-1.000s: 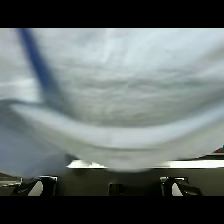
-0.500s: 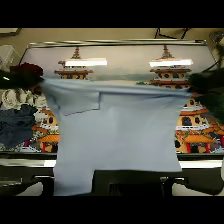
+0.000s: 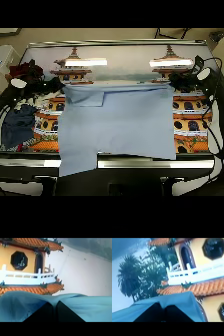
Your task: Fold the clothes and pants, and hang the long-sleeved shirts on hangers.
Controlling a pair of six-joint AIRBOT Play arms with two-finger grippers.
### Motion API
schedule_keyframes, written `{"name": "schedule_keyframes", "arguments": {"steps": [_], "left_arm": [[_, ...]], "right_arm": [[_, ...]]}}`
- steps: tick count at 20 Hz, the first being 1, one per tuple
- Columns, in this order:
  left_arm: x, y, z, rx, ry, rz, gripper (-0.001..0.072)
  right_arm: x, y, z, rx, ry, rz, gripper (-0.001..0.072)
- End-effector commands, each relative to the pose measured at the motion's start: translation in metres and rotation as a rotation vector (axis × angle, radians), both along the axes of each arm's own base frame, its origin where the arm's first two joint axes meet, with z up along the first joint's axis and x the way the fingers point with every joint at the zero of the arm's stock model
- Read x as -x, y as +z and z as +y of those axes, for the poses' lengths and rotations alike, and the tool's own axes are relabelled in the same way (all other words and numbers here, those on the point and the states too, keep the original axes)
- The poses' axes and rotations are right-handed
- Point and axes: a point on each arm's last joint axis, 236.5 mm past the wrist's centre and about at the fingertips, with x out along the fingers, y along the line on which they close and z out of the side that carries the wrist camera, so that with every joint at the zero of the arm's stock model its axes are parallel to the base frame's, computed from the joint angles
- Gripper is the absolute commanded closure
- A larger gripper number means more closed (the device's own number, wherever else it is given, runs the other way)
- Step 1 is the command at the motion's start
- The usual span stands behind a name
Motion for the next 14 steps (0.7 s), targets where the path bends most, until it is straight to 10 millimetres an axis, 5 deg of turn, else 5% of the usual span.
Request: {"name": "schedule_keyframes", "arguments": {"steps": [1, 5, 9, 11, 14], "left_arm": [[-0.033, -0.003, 0.011, -0.059, 0.078, -0.104, 0.0688], [-0.031, -0.041, -0.011, -0.056, 0.04, -0.038, 0.0687], [-0.029, -0.015, -0.009, -0.033, -0.003, -0.043, 0.0687], [-0.011, 0.002, -0.008, 0.008, -0.09, 0.013, 0.0686], [0.065, -0.014, -0.02, 0.092, -0.308, 0.28, 0.0687]], "right_arm": [[-0.035, 0.002, -0.017, 0.019, -0.084, -0.14, 0.0667], [-0.019, -0.048, -0.002, -0.041, -0.052, 0.008, 0.0667], [0.0, -0.024, -0.015, -0.051, -0.037, 0.057, 0.0666], [0.036, -0.011, -0.02, -0.082, 0.009, 0.171, 0.0666], [0.129, -0.023, -0.001, -0.131, 0.172, 0.526, 0.0667]]}}
